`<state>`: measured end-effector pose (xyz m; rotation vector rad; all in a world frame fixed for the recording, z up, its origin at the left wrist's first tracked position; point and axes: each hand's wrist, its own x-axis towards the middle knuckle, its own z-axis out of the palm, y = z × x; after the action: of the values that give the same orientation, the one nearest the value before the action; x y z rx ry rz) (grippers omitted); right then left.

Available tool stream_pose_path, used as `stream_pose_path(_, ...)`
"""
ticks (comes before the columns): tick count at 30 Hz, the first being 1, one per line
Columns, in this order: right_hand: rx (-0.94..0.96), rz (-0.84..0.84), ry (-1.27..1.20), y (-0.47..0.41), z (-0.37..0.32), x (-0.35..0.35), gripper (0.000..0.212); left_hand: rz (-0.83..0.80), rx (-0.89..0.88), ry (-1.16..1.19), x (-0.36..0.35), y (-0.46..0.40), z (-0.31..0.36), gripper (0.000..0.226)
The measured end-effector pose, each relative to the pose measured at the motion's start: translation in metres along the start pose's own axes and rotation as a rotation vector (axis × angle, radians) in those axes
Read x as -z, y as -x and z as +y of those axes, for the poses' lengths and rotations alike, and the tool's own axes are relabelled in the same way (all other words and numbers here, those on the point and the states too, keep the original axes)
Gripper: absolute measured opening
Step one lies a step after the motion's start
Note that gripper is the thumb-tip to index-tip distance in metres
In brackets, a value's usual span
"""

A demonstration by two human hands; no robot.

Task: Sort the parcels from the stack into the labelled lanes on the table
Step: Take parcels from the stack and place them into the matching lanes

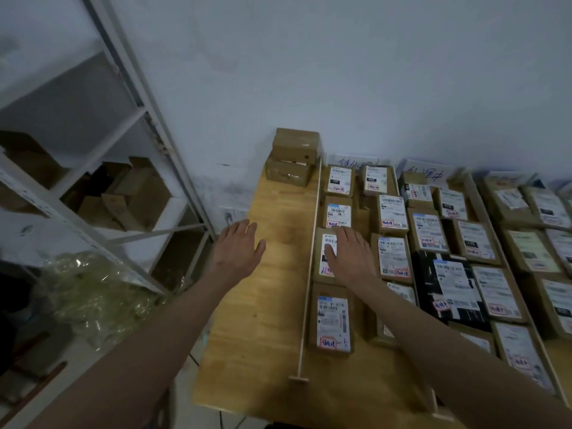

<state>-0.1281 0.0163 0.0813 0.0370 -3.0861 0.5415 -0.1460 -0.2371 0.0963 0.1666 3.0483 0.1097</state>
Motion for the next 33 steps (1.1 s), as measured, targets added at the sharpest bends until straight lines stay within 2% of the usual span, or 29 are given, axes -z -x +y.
stream_pose_path(9,-0.025,0.027,-0.043,-0.168,0.009,0.000,0.046,0.004,-0.026,0.014,0.020,-0.173,-0.005,0.058)
stream_pose_path(17,-0.062,0.003,-0.101,-0.330,0.031,-0.026,0.040,0.040,0.000,0.039,0.002,-0.337,-0.005,0.055)
stream_pose_path(20,-0.083,0.004,-0.154,-0.376,0.033,-0.038,0.038,0.035,0.060,0.118,-0.009,-0.384,-0.005,0.056)
stream_pose_path(25,-0.220,-0.058,-0.360,-0.431,0.033,-0.066,0.052,0.006,0.214,0.307,-0.028,-0.437,-0.003,0.063)
stream_pose_path(29,-0.269,-0.124,-0.537,-0.443,0.033,-0.089,0.054,-0.042,0.279,0.461,-0.049,-0.454,-0.005,0.065)
stream_pose_path(33,-0.274,-0.089,-0.571,-0.435,0.031,-0.082,0.044,-0.014,0.288,0.543,-0.051,-0.446,0.001,0.060)
